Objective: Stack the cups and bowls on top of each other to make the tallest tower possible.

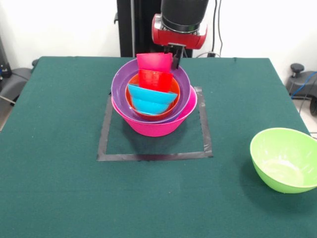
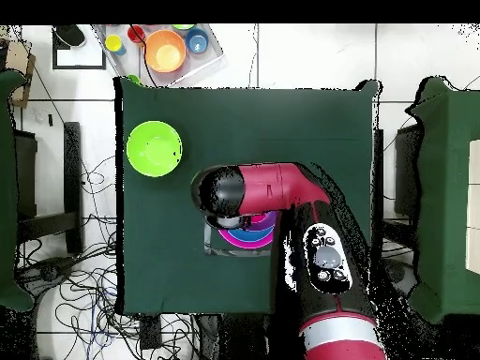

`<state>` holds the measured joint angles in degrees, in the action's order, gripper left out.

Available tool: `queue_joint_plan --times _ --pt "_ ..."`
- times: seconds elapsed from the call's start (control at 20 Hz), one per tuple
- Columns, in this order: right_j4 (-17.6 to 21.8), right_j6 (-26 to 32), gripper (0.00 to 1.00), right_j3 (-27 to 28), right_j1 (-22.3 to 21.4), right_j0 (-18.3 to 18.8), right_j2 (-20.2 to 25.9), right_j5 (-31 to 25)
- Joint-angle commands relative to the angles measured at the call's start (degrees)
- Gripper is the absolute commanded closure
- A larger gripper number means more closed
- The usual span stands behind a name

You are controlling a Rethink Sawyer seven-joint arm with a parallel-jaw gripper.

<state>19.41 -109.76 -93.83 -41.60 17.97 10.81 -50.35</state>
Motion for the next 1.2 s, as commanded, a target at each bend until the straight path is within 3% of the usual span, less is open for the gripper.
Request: queue_joint_plan --times 0.05,0.55,0.9,1.2 --pt "-0.8 -1.5 0.00 -3.5 0.9 -1.1 1.2 -3.0" --pt "-2.5 -1.8 0.00 -0.2 0.7 -2.0 1.3 -8.0" --pt "-7.1 -3.5 0.00 1.4 -8.4 -3.4 1.0 -25.0" --pt "-13.8 -10.7 0.00 1.9 -10.6 -5.6 1.2 -29.4"
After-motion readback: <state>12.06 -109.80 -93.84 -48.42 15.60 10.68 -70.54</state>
